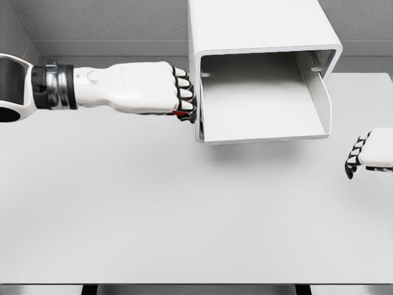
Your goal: Slide open multi-storey tabletop storage cabinets and put open load switch and slide close multi-storey tabletop storage cabinets
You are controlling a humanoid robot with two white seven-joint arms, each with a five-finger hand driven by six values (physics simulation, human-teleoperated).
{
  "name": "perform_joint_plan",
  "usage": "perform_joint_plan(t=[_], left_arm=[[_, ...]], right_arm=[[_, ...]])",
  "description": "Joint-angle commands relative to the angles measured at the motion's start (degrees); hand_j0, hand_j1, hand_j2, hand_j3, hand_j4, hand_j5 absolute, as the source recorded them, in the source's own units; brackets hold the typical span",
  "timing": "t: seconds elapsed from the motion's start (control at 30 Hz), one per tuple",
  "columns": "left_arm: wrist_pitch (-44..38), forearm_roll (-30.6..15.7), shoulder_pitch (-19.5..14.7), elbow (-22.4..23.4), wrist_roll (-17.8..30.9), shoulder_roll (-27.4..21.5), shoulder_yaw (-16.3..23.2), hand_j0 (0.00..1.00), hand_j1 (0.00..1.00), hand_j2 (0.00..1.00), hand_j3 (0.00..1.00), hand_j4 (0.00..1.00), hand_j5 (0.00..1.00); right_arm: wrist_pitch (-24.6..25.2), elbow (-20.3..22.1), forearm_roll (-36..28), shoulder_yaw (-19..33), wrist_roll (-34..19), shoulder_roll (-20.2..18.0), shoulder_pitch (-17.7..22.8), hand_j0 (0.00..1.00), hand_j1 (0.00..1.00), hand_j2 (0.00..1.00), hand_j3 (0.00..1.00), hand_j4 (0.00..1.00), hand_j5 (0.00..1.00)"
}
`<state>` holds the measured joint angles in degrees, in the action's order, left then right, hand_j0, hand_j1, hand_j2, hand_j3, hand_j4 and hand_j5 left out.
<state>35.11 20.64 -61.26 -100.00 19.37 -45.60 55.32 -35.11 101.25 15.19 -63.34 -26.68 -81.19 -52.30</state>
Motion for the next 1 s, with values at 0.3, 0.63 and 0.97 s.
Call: perform_joint_plan(t=[0.3, 0.63, 0.97], left_arm=[[-0.11, -0.43, -0.79, -0.81, -0.03, 1.91, 0.05, 0.55, 0.55, 0.55, 0.55, 0.55, 0.55], [-0.11, -0.34, -1.14, -1.60, -0.03, 3.41, 0.05, 0.55, 0.55, 0.55, 0.55, 0.55, 0.55], [-0.11, 0.01, -2.02, -1.07, 0.06, 6.40, 0.14, 0.55, 0.55, 0.55, 0.55, 0.55, 0.55]], right_arm=[[0.11, 0.00, 0.10, -5.39, -0.04, 4.46, -1.14, 0.53, 0.53, 0.53, 0.53, 0.53, 0.53], [0.11, 0.00, 0.01, -2.49, 0.13, 4.11, 0.36, 0.53, 0.53, 0.53, 0.53, 0.53, 0.53], [0.11, 0.00, 0.01, -2.05, 0.13, 4.02, 0.71, 0.53, 0.53, 0.53, 0.53, 0.53, 0.53]])
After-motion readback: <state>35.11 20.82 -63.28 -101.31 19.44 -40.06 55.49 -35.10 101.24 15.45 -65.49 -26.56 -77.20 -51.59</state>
